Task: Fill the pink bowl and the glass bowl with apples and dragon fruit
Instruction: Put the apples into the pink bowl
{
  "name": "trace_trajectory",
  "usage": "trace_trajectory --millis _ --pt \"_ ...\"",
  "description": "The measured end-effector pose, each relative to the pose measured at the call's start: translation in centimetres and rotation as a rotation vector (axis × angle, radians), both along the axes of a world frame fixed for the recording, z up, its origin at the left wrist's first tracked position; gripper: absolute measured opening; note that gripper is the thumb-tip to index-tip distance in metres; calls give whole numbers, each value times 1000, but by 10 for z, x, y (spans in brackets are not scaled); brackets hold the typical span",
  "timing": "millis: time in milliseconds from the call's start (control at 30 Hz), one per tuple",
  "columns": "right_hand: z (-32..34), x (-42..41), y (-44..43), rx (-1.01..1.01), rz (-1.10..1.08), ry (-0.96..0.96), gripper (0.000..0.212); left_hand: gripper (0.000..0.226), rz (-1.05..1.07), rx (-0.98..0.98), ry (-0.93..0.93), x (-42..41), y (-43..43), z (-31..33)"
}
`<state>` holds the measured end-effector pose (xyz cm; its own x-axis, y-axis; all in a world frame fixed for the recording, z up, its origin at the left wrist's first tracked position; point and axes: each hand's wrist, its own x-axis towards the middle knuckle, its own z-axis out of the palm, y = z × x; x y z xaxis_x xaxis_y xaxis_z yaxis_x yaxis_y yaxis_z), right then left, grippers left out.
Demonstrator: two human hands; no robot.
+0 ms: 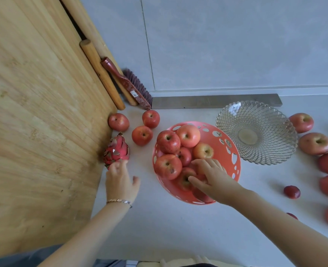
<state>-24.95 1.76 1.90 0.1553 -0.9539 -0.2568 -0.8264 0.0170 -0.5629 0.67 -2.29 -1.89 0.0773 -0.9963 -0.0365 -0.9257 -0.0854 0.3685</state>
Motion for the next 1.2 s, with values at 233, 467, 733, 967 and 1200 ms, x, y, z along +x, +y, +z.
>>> trace_trajectory --millis 233,467,733,967,1200 --pt "9 22 -11 -71 20 -88 39 24 56 430 -196 34 5 -35" --pt "23 30 -25 -119 3 -182 25 9 33 377 85 30 1 -41" --pt "51 50 -41 125 -196 -671 19 55 -252 -233 732 -41 -16 70" --pt "39 33 -38 38 -146 -389 13 56 -605 -148 549 -68 -6 71" --pt "14 46 -5 92 91 39 39 36 -354 -11 521 -40 6 44"
